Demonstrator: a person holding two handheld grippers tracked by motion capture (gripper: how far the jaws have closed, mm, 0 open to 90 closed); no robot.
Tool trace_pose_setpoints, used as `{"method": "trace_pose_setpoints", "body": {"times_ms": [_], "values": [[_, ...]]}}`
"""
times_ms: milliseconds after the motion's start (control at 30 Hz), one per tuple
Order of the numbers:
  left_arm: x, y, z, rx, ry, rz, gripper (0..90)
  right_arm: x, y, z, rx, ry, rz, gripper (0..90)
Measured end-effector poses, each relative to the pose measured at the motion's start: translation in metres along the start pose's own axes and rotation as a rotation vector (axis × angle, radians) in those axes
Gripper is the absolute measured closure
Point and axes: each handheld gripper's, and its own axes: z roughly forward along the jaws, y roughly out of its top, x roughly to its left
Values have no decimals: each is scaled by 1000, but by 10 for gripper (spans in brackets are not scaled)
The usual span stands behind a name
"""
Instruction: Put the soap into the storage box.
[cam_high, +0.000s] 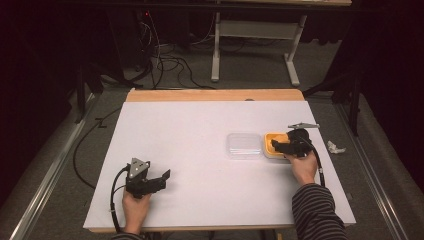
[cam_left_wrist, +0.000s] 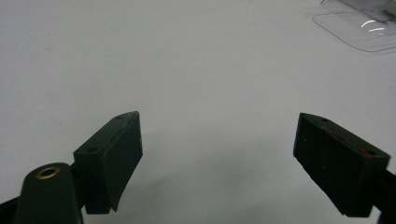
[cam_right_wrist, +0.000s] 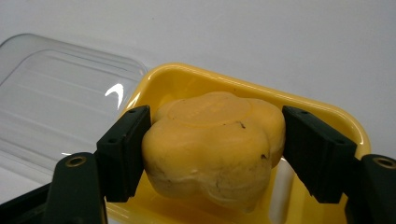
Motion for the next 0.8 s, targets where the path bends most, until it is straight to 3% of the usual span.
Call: {"method": "trace_pose_setpoints", "body": {"times_ms": [200,400,667,800], "values": [[0,0,0,1,0,1,161,-1,-1,1,4,6,-5,272],[0,0,0,1,0,1,161,3,-2,6,43,4,-29,268],[0,0,0,2,-1,2,161,-1,-3,6,62,23,2,265],[0,0,0,2,-2,1,161,0,-3,5,57,11,-8,258]]}}
